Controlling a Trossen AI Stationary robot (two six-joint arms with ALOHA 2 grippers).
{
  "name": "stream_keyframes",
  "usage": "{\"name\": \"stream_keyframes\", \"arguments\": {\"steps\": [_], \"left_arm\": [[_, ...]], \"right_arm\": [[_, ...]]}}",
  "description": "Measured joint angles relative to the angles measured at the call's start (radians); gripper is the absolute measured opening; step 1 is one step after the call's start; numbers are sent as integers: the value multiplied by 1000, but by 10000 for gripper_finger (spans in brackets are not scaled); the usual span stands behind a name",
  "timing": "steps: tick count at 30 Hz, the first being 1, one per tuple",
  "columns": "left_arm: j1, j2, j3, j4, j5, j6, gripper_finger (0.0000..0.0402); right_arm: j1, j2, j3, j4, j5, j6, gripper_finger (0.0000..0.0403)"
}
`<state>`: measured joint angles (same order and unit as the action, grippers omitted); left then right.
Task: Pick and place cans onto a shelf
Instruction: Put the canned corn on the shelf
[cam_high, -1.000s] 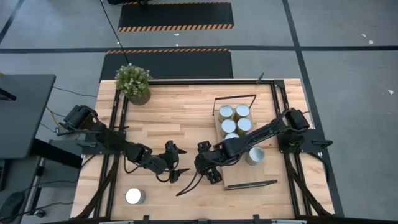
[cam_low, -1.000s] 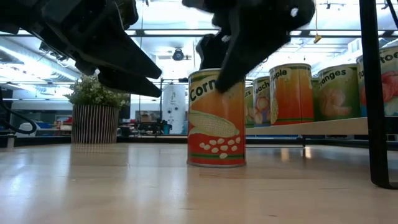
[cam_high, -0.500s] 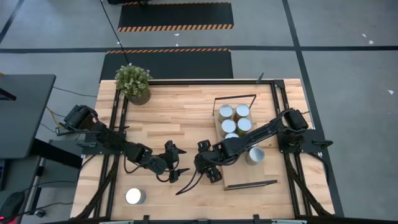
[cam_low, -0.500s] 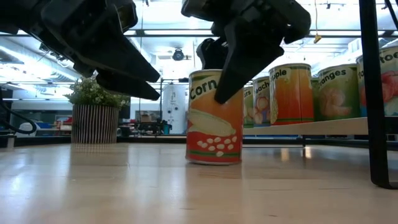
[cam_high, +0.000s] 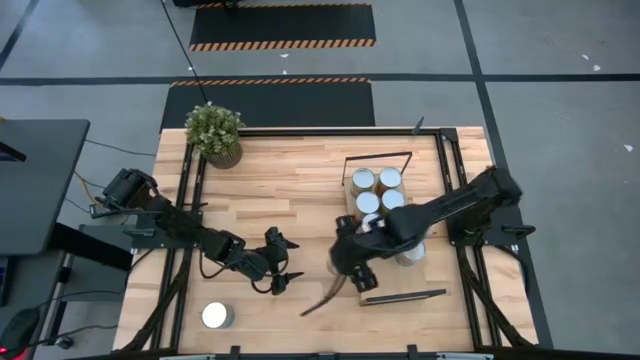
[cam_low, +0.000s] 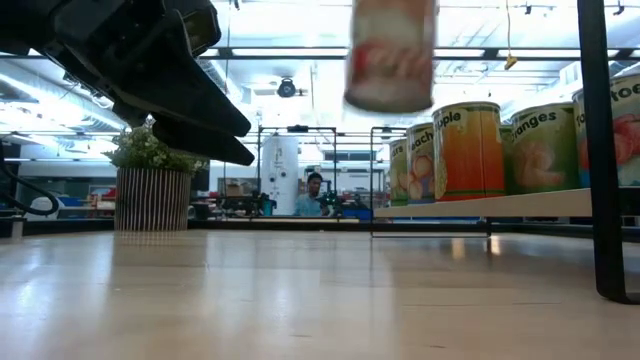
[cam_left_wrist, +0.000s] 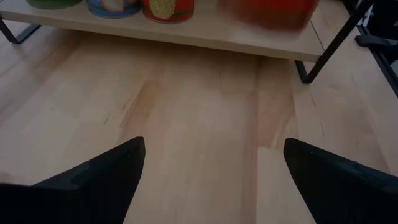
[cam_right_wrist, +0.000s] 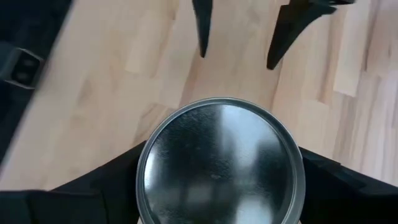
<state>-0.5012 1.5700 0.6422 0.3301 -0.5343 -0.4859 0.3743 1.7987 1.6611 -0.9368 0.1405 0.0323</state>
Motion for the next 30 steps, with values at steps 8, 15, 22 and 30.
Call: {"name": "stream_keyframes", "arguments": {"steps": [8,15,22,30], "left_arm": [[10,0,0,8,-3,7,389],[22,0,0,37,-4,27,389],[49,0,0,101,-3,110,389],[60,0,0,121,31,87,389]], "right_arm": [[102,-215,-185,2,102,196,329],[199,-340,-357,26,154,412,329],[235,-338,-440,51,151,428,330],[204,-312,-453,58,93,436,344]]}}
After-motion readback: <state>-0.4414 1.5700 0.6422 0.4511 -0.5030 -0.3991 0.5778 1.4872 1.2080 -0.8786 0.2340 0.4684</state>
